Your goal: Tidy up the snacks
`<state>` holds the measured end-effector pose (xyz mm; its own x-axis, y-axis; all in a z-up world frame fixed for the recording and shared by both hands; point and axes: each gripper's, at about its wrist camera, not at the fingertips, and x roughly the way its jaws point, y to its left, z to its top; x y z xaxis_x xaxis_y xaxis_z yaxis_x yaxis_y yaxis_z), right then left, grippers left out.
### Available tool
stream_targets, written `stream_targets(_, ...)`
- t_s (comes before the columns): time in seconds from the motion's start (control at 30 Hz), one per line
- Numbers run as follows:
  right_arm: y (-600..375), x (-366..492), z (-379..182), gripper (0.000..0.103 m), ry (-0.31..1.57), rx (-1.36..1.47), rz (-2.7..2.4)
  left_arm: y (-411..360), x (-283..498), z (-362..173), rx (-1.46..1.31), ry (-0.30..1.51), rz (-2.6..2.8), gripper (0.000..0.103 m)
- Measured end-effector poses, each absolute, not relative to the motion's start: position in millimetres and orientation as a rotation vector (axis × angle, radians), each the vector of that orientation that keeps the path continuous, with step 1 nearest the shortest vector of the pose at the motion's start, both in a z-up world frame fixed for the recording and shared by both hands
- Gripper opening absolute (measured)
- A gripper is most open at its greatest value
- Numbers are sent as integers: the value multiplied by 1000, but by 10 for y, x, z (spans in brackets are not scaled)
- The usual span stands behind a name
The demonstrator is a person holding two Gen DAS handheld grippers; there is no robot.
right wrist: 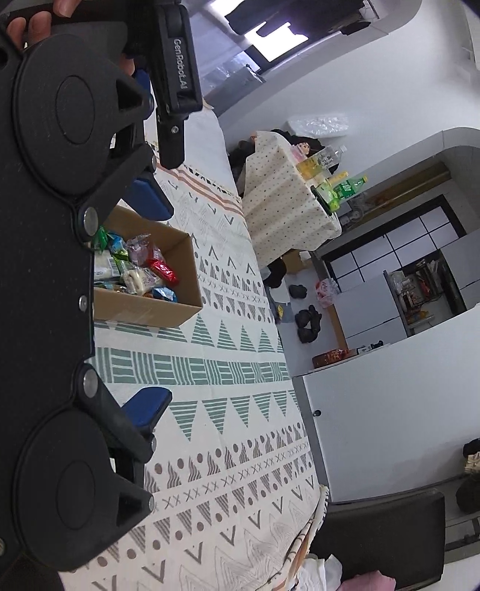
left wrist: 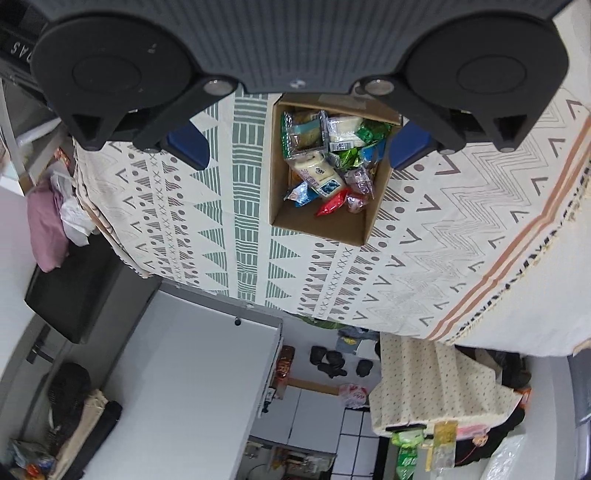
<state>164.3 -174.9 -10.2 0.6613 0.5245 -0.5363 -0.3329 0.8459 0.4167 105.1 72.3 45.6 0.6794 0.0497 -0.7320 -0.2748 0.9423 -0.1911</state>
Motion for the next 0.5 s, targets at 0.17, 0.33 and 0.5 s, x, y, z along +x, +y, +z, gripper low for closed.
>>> stream_targets(0.17,-1787,1494,-47,103,689,288,498,731,839,554,-275,786,181,103)
stream_targets(0.33,-1843,1320,26,103,684,275,491,756,641,634,-260,770,186,103)
stream_targets(0.5,-1899,1168,89,103,683,262,491,760,463,672,-237,763,180,103)
